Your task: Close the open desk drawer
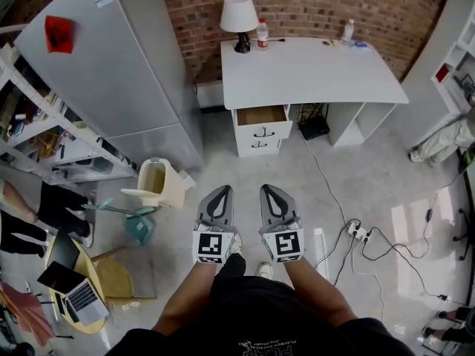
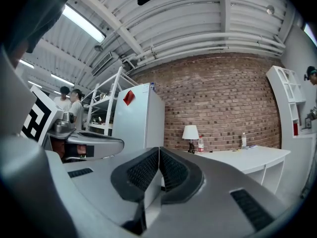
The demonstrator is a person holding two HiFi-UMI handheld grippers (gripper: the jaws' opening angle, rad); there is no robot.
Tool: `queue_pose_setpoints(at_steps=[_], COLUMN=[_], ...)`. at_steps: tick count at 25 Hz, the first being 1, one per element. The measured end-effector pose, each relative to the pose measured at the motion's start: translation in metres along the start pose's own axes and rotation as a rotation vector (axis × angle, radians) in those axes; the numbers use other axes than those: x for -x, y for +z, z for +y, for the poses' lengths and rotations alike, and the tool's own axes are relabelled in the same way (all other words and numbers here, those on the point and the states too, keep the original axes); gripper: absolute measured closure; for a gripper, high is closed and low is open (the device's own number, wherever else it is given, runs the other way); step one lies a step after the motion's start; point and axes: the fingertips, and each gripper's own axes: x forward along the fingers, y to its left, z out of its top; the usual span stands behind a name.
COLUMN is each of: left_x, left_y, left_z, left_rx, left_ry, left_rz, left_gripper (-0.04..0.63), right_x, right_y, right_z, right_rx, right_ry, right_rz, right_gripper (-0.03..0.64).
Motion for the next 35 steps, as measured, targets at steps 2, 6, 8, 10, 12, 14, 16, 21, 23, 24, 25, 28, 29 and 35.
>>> queue_pose_setpoints(at_steps=[2, 6, 8, 10, 12, 14, 16, 21, 23, 24, 25, 28, 29, 35], left_x=[-0.017, -0.045, -0.055, -0.064, -0.075, -0.086, -0.095, -0.109, -0.115, -0.118, -0.12, -0.128, -0.132, -0.164], left_y=[-0.001, -0.002, -0.002, -0.002, -0.001, 0.001, 0.003, -0.001, -0.004, -0.005, -0.007, -0.016, -0.02, -0.031], left_z=[0.013, 0.036, 0.048, 0.059, 0.067, 0.074, 0.081, 0.093, 0.095, 0.094, 0.093, 0.088, 0.087, 0.078], left_rx=[0.009, 0.022, 0.032, 0.037, 0.036, 0.036, 0.03, 0.031, 0.04, 0.043, 0.045, 0.048, 0.048, 0.035], left_ry=[-0.011, -0.04, -0.055, -0.071, -0.088, -0.106, -0.127, -0.168, -0.178, -0.184, -0.19, -0.2, -0.199, -0.193], left_rz=[-0.007, -0.013, -0.014, -0.015, -0.018, -0.025, -0.03, -0.03, -0.027, -0.025, -0.021, 0.0, 0.008, 0.039], left_gripper=[0.588, 0.588, 0.588, 0.589, 0.589, 0.588, 0.589, 0.589, 0.589, 0.589, 0.588, 0.589, 0.589, 0.589], right_x=[-0.02, -0.053, -0.069, -0.084, -0.097, -0.108, -0.115, -0.122, -0.122, -0.123, -0.123, -0.127, -0.129, -0.144], right_y=[0.003, 0.0, -0.002, -0.003, -0.002, -0.001, -0.003, -0.012, -0.017, -0.02, -0.022, -0.028, -0.028, -0.042], right_z=[0.0, -0.007, -0.009, -0.009, -0.011, -0.014, -0.018, -0.031, -0.039, -0.043, -0.048, -0.062, -0.065, -0.094], right_rx=[0.018, 0.046, 0.045, 0.043, 0.045, 0.053, 0.057, 0.056, 0.053, 0.05, 0.049, 0.036, 0.032, 0.008], right_ry=[0.007, -0.006, -0.022, -0.032, -0.04, -0.052, -0.071, -0.125, -0.143, -0.153, -0.163, -0.183, -0.184, -0.166], right_rz=[-0.001, 0.009, 0.025, 0.043, 0.053, 0.059, 0.069, 0.098, 0.107, 0.112, 0.118, 0.128, 0.126, 0.128], right_gripper=[0.589, 0.589, 0.589, 0.589, 0.589, 0.589, 0.589, 0.589, 0.589, 0.589, 0.589, 0.589, 0.589, 0.589])
